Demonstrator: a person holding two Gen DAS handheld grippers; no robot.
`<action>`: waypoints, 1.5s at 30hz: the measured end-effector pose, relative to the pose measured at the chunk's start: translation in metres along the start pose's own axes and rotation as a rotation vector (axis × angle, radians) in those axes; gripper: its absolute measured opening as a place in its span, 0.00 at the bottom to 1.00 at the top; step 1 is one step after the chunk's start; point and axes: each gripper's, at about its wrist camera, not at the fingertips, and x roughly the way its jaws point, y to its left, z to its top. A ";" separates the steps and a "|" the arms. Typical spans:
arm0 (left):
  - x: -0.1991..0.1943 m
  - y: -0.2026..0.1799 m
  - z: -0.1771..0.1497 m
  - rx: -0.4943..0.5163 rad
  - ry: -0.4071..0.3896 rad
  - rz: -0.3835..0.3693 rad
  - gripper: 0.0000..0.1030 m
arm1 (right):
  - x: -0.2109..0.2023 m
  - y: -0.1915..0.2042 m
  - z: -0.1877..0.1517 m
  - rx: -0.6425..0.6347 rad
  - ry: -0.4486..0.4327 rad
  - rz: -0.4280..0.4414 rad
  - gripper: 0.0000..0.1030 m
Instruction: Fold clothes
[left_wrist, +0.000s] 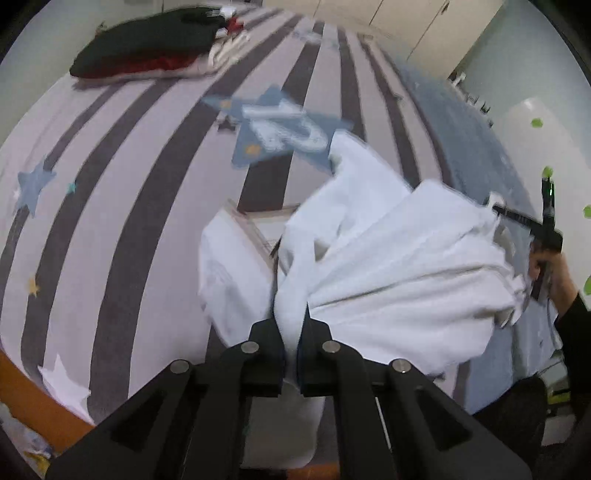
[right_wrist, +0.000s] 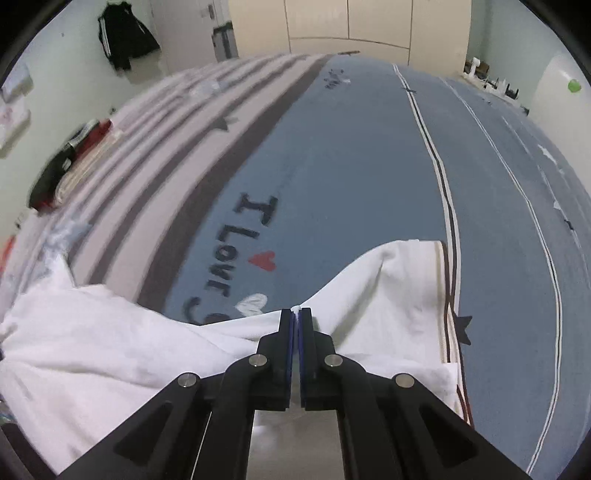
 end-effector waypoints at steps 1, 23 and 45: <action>-0.005 -0.003 0.009 0.003 -0.037 -0.007 0.15 | -0.007 -0.001 0.003 0.000 -0.015 0.005 0.03; 0.139 -0.064 0.116 0.181 0.017 0.009 0.02 | 0.075 0.160 0.007 -0.514 0.132 0.285 0.05; 0.088 -0.388 0.274 0.433 -0.308 -0.244 0.38 | -0.089 -0.154 0.088 0.161 -0.281 -0.107 0.04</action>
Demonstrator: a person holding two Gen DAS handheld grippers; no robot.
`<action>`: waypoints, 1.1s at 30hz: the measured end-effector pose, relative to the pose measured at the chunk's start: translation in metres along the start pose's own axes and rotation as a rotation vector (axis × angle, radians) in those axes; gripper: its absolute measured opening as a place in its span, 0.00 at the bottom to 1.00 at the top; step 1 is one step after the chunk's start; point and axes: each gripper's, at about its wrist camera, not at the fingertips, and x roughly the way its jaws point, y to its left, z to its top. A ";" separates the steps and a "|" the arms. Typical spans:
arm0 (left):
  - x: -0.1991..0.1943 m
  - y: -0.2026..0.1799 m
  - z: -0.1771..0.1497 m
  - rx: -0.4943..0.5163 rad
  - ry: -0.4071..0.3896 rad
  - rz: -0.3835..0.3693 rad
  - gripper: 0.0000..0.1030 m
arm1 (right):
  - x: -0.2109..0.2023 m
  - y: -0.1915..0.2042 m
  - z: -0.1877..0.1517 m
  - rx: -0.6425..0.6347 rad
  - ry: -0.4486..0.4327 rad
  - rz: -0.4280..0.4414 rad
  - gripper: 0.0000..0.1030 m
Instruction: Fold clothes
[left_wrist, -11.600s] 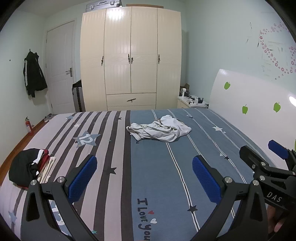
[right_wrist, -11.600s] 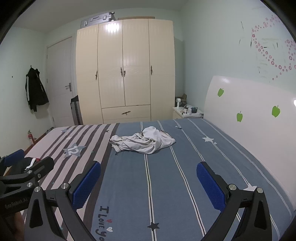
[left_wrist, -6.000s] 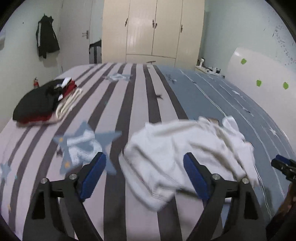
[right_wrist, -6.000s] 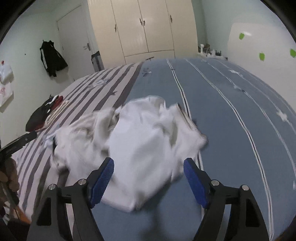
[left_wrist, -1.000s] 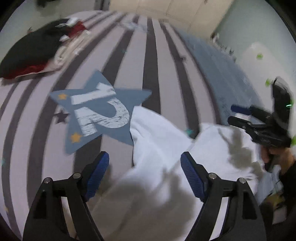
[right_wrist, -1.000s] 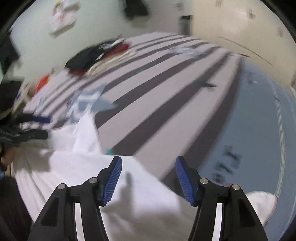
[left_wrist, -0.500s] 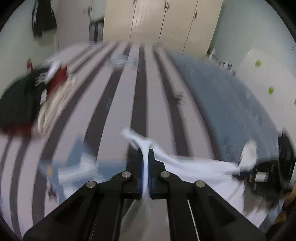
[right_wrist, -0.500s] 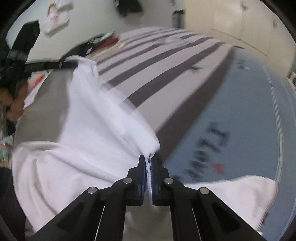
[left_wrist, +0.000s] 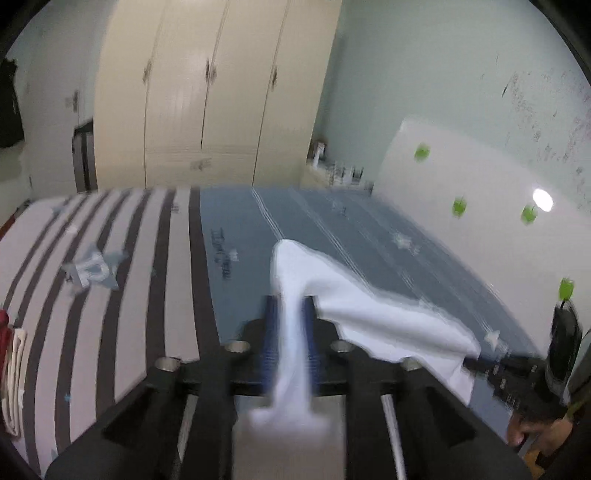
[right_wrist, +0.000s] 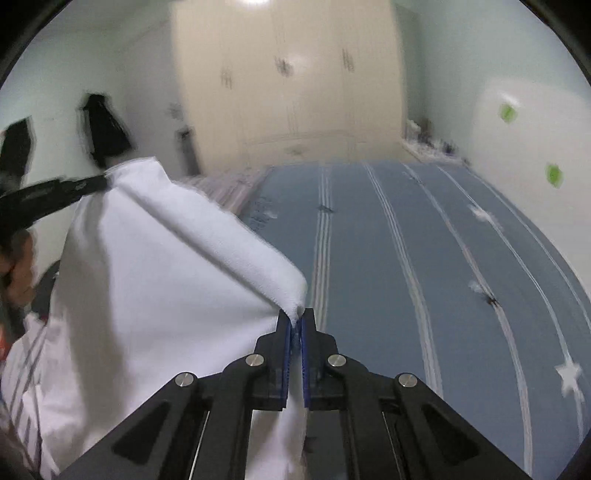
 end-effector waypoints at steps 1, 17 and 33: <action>0.006 0.003 -0.005 -0.021 0.022 -0.017 0.48 | 0.013 -0.009 -0.004 0.011 0.031 -0.035 0.04; -0.058 0.137 -0.268 -0.033 0.450 0.006 0.54 | 0.048 -0.016 -0.094 0.028 0.210 0.056 0.33; -0.019 0.173 -0.193 0.082 0.272 0.474 0.00 | -0.027 0.039 -0.202 -0.231 0.414 0.333 0.42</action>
